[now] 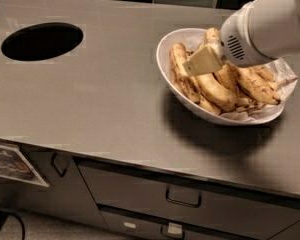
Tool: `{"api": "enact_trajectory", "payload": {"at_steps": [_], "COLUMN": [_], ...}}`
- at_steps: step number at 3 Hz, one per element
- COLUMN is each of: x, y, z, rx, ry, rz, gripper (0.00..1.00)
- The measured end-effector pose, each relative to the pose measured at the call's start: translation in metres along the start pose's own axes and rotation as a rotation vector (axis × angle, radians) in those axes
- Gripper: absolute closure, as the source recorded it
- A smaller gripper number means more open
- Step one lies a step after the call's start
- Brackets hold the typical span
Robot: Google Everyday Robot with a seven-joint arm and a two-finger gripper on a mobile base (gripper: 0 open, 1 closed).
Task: Pick banana from white bowl
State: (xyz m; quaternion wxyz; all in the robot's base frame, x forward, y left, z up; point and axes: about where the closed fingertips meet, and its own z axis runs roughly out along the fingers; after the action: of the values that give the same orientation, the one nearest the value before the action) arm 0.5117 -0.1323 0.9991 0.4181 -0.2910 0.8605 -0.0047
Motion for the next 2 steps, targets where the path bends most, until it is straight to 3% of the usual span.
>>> {"api": "enact_trajectory", "payload": {"at_steps": [2], "x": [-0.0001], "y": [-0.0035], "z": [0.0075], "rx": [0.035], "ry": [0.006], "rz": [0.006], "gripper": [0.35]}}
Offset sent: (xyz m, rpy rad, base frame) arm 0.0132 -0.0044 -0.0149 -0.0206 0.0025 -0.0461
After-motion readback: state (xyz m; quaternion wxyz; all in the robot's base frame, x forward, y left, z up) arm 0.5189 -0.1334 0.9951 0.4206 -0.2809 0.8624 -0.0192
